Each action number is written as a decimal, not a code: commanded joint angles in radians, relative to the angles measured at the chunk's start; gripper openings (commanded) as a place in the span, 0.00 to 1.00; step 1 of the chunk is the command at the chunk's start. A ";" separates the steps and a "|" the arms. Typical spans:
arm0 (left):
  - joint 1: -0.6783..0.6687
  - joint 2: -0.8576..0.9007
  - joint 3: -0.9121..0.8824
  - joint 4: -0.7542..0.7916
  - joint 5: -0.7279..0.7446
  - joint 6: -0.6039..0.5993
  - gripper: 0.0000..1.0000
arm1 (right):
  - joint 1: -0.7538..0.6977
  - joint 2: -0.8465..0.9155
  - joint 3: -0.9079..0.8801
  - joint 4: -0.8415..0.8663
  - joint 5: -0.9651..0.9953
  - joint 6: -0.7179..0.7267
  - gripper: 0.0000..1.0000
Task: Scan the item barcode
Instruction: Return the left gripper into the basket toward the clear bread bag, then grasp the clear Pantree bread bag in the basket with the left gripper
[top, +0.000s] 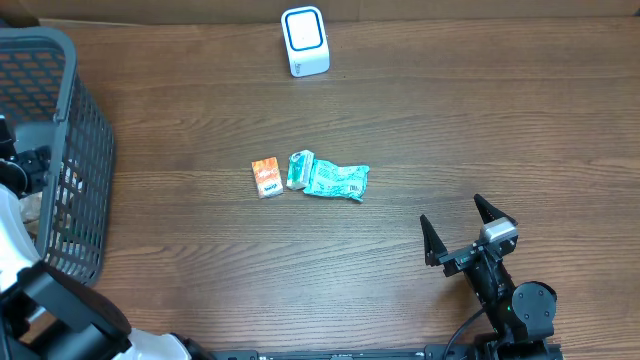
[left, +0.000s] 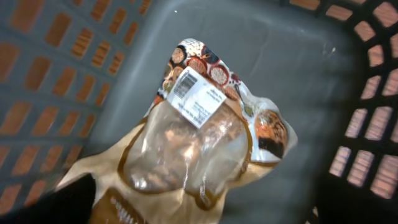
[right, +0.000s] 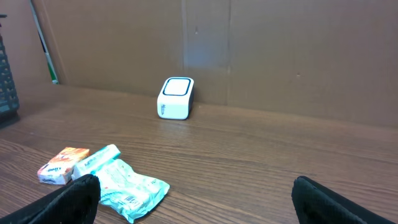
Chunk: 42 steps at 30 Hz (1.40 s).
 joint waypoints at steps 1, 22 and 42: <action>-0.006 0.058 -0.005 0.022 0.001 0.059 1.00 | -0.001 -0.012 -0.011 0.007 0.000 0.002 1.00; -0.006 0.348 -0.006 0.025 -0.043 0.131 0.88 | -0.001 -0.012 -0.011 0.007 0.000 0.002 1.00; -0.008 0.169 0.122 -0.072 -0.040 -0.083 0.22 | -0.001 -0.012 -0.011 0.007 0.000 0.002 1.00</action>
